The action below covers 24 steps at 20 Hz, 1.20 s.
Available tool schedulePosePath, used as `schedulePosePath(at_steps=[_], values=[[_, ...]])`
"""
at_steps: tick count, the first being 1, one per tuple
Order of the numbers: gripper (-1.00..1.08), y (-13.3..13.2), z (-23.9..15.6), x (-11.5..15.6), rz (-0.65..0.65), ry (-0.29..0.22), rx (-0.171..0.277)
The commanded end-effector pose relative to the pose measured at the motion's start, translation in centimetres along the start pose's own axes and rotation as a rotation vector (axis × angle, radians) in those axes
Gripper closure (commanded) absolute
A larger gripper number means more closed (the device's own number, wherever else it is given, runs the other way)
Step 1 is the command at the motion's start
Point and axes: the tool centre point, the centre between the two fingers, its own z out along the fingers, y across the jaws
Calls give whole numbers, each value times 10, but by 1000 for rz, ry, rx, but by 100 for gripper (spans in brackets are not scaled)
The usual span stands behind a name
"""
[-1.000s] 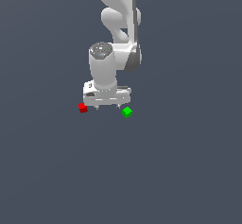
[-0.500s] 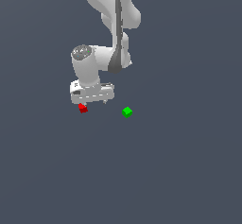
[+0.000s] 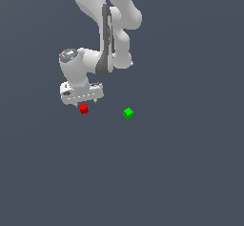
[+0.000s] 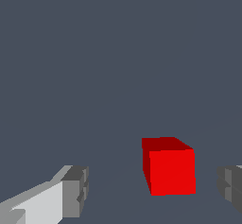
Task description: Stack the red cube on top of the green cube.
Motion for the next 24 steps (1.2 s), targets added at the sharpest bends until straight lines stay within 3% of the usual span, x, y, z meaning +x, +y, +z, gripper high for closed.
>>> schedulePosePath(at_steps=[1,15,24], values=[[-92,9,4,-7,-16,0,0],[-92,26,14,-16,-36,0,1],[-92,26,49,-17,-37,0,1]])
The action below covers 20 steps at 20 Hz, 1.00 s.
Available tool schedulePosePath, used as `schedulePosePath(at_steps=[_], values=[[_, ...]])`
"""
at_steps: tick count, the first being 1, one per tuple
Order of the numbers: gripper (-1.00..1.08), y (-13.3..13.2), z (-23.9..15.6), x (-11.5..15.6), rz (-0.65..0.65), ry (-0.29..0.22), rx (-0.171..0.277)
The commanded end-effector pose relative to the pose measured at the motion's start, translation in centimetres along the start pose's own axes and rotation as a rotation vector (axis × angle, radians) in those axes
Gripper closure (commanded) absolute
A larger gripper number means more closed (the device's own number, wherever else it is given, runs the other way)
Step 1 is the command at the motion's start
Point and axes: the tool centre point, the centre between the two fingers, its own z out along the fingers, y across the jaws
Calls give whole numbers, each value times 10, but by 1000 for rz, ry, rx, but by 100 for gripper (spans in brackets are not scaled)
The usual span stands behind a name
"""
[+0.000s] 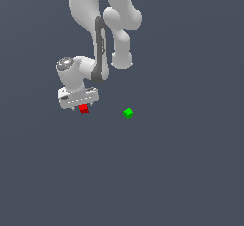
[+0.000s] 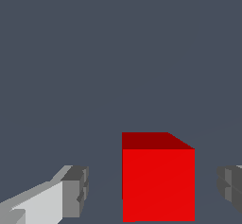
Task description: Stack the red cube on top of the green cube.
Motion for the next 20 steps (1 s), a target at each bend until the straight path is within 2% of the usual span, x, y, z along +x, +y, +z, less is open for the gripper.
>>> schedulePosePath(at_steps=[1,7,8,20], values=[[-92,0,10,0,-1,0,0],[-92,1,20,1,-1,0,0],[108,1,20,1,-1,0,0],[108,1,18,0,-1,0,0]])
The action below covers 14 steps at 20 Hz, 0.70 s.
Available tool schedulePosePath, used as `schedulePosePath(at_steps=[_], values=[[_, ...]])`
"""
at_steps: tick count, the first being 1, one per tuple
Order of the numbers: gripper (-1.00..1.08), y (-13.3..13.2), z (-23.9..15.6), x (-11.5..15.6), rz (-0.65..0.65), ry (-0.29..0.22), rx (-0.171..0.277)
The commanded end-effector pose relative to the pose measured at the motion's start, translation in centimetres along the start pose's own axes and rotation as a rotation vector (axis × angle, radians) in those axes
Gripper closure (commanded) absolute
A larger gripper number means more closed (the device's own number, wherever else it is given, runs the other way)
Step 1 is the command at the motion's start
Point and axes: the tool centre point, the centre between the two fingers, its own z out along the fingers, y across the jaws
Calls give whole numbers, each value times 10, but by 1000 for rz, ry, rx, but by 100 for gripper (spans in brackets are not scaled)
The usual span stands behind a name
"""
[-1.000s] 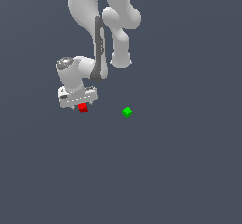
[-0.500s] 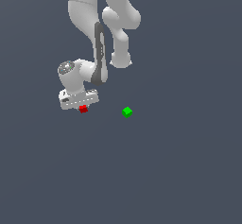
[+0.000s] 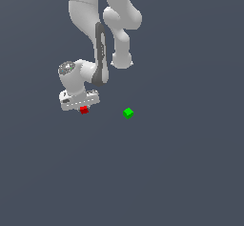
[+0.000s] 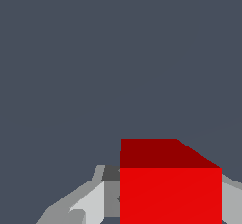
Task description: Stack the red cube on top of the green cube.
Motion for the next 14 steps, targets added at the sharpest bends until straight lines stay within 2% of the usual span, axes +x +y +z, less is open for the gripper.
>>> schedulePosePath(at_steps=[1,7,14], values=[[108,0,-2,0,0,0,0],[108,0,-21,0,0,0,0],[108,-1,-66,-1,0,0,0]])
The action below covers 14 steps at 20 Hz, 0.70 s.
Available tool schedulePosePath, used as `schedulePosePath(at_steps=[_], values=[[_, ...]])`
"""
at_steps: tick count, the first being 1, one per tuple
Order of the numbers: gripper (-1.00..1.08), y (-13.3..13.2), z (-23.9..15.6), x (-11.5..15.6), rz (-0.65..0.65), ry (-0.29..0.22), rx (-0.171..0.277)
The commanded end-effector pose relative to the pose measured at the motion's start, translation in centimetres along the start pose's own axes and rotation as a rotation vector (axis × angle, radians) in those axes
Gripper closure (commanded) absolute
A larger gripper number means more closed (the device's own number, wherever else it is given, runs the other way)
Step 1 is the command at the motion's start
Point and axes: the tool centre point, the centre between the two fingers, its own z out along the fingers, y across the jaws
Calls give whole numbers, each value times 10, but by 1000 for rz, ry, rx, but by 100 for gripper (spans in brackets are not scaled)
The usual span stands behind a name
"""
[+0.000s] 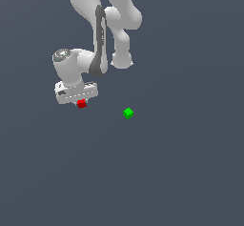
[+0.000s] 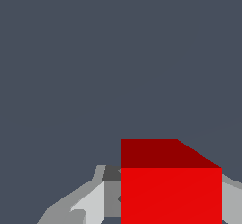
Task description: Stack the red cube on top of the green cube.
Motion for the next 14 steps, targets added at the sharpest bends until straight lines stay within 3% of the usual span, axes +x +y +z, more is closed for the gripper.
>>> schedulePosePath(at_steps=[1,14], values=[[108,0,-17,0,0,0,0],[108,1,-45,1,0,0,0]])
